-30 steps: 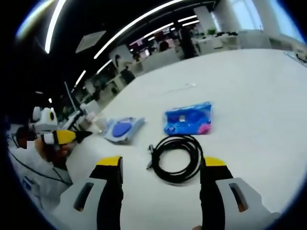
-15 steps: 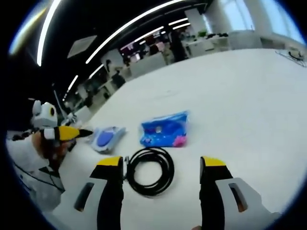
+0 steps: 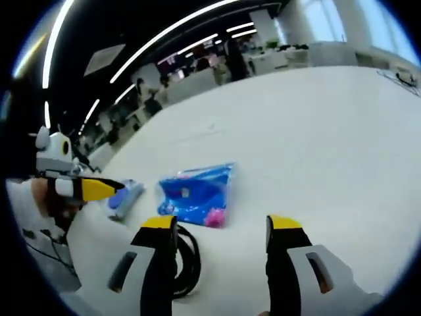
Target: Arrange the tabletop items into an orderly group along one side of the table until the central work area is clear of visible clutter.
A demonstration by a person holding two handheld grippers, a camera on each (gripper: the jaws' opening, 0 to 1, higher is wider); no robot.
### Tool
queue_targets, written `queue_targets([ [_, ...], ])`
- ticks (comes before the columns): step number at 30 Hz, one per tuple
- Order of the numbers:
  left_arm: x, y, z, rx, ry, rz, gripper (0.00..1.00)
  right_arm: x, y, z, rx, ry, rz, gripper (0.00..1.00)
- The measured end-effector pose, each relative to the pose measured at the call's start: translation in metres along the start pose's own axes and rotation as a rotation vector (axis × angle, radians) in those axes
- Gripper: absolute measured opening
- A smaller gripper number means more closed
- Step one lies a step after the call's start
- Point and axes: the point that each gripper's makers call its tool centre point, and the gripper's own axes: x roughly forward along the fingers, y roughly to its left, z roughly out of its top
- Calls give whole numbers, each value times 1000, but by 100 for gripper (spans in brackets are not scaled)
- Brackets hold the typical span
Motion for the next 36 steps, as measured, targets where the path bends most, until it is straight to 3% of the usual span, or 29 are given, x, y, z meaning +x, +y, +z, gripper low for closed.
queue_targets([
  [4, 15, 8, 0, 9, 18, 51, 44, 19, -7, 2, 14, 11, 3, 43],
  [10, 40, 7, -1, 10, 43, 55, 38, 42, -10, 7, 31, 11, 9, 38],
  [12, 47, 4, -2, -42, 45, 39, 38, 46, -11, 8, 28, 4, 5, 36],
  [15, 53, 2, -4, -15, 50, 46, 32, 51, -8, 9, 42, -6, 35, 31],
  [17, 56, 4, -9, 26, 69, 63, 27, 56, -5, 7, 21, 1, 50, 25],
  [19, 58, 7, -11, 39, 67, 78, 14, 57, -5, 3, -6, 20, 41, 13],
  [20, 57, 6, -10, 36, 65, 73, 4, 55, -3, 4, -20, 13, 44, 5],
  [21, 57, 6, -9, 33, 58, 78, 2, 53, -4, 7, -23, -4, 37, 0],
  [24, 52, 6, -4, 49, 37, 95, 0, 49, 0, 13, -4, -31, 47, 0],
  [29, 32, 7, 11, -53, -29, 97, 0, 40, 15, 24, -10, -58, 59, 0],
  [36, 3, 18, 17, -77, -64, 119, 0, 34, 48, 31, -29, -82, 95, 0],
])
